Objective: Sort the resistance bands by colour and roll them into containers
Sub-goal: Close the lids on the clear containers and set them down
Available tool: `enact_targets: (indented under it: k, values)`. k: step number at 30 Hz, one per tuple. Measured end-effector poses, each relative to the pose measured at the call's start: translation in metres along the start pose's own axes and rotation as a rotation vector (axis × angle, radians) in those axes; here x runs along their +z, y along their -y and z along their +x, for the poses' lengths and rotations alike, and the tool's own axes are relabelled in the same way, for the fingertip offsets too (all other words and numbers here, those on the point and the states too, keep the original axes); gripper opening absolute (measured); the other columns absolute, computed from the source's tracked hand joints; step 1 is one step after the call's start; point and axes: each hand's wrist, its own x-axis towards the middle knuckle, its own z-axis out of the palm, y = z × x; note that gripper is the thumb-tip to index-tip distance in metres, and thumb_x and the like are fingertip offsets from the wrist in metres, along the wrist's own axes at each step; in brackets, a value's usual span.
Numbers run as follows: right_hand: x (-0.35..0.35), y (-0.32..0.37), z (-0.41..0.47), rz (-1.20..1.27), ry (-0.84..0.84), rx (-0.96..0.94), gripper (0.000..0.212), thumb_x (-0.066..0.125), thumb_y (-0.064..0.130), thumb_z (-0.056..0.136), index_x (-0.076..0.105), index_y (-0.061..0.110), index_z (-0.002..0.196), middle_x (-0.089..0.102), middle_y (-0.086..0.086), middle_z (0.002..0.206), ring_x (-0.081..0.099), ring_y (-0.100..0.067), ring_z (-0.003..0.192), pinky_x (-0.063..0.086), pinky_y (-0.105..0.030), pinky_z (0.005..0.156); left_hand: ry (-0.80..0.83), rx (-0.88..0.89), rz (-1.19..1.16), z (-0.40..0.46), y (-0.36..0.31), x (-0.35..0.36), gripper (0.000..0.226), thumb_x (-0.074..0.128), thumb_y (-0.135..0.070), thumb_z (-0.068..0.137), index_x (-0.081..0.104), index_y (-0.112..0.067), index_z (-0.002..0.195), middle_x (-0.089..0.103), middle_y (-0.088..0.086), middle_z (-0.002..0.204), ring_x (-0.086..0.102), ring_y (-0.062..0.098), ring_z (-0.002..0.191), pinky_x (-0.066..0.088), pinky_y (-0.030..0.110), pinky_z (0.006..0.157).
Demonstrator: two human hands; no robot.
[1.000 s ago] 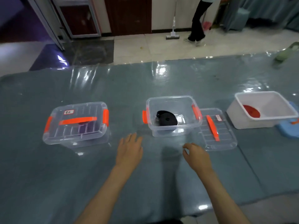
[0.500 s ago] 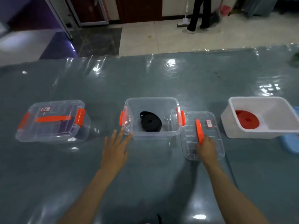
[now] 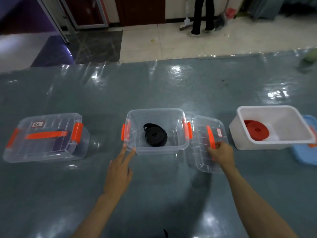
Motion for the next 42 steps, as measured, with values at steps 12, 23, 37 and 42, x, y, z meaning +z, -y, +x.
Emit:
enact_targets:
  k: [12,23,37,42]
  values:
    - [-0.054,0.085,-0.023,-0.007,-0.031,-0.256,0.025,0.083,0.021,0.077,0.072,0.015,0.099,0.070,0.001,0.079,0.066,-0.021,0.069,0.049,-0.028,0.065,-0.048,0.079,-0.136,0.005,0.007,-0.006,0.065,0.065,-0.007,0.096,0.049,-0.033,0.154,0.024,-0.002,0.172,0.051,0.027,0.133,0.047,0.043,0.110]
    - [0.039,0.211,-0.030,-0.445,0.180,-0.784,0.042,0.078,0.021,0.075,0.069,0.017,0.116,0.064,-0.007,0.113,0.060,-0.032,0.110,0.053,-0.043,0.089,-0.270,0.005,-0.444,0.079,0.011,-0.045,0.026,0.057,-0.014,0.103,0.065,-0.020,0.127,0.064,-0.007,0.127,0.054,0.014,0.119,0.041,0.026,0.102]
    - [0.071,0.134,-0.036,0.129,-0.252,-0.218,0.050,0.055,0.016,0.103,0.046,0.007,0.151,0.043,-0.020,0.157,0.038,-0.037,0.147,0.029,-0.050,0.121,-0.003,-0.566,-0.957,0.120,0.010,0.002,0.089,0.068,-0.064,0.082,0.041,-0.024,0.157,0.061,0.000,0.146,0.062,0.024,0.128,0.050,0.036,0.102]
    - [0.072,0.139,-0.045,0.596,-0.178,0.109,0.049,0.066,0.056,0.090,0.070,0.020,0.122,0.072,0.004,0.103,0.069,-0.018,0.096,0.058,-0.043,0.087,-0.173,-0.437,-0.958,0.115,0.009,-0.002,0.039,0.075,-0.033,0.093,0.067,-0.030,0.131,0.075,-0.015,0.111,0.072,0.007,0.102,0.053,0.020,0.084]
